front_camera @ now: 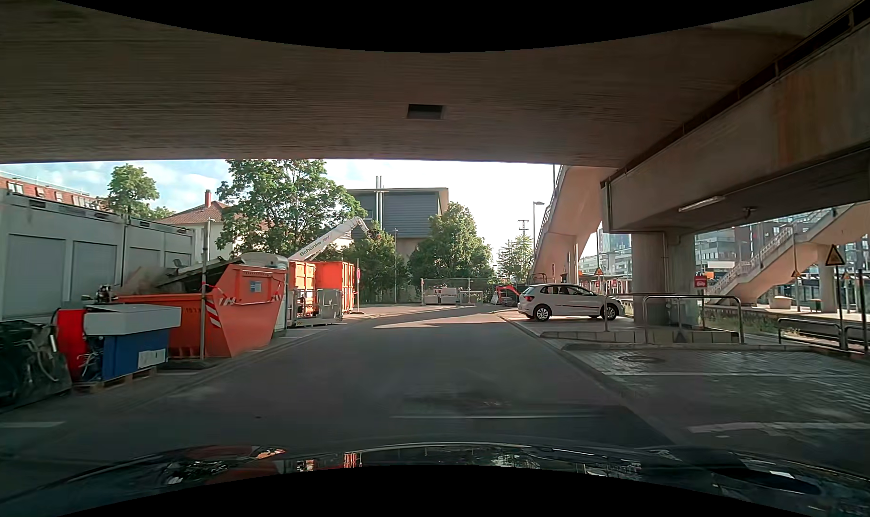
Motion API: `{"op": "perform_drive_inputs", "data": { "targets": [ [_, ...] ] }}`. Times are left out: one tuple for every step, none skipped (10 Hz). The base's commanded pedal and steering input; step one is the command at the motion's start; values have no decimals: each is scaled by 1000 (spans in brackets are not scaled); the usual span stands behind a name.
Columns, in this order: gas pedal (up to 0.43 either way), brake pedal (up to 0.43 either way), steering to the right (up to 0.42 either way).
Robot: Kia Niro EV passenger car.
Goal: Follow the waypoints while adhering to traffic rules and regulations
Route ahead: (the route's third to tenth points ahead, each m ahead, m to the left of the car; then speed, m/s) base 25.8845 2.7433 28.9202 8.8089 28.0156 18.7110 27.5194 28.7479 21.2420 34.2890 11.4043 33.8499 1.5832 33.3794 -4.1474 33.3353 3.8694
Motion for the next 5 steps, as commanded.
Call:
{"op": "perform_drive_inputs", "data": {
  "targets": [
    [28,0,3],
    [28,0,3],
    [28,0,4],
    [28,0,6],
    [28,0,6]
  ]
}}
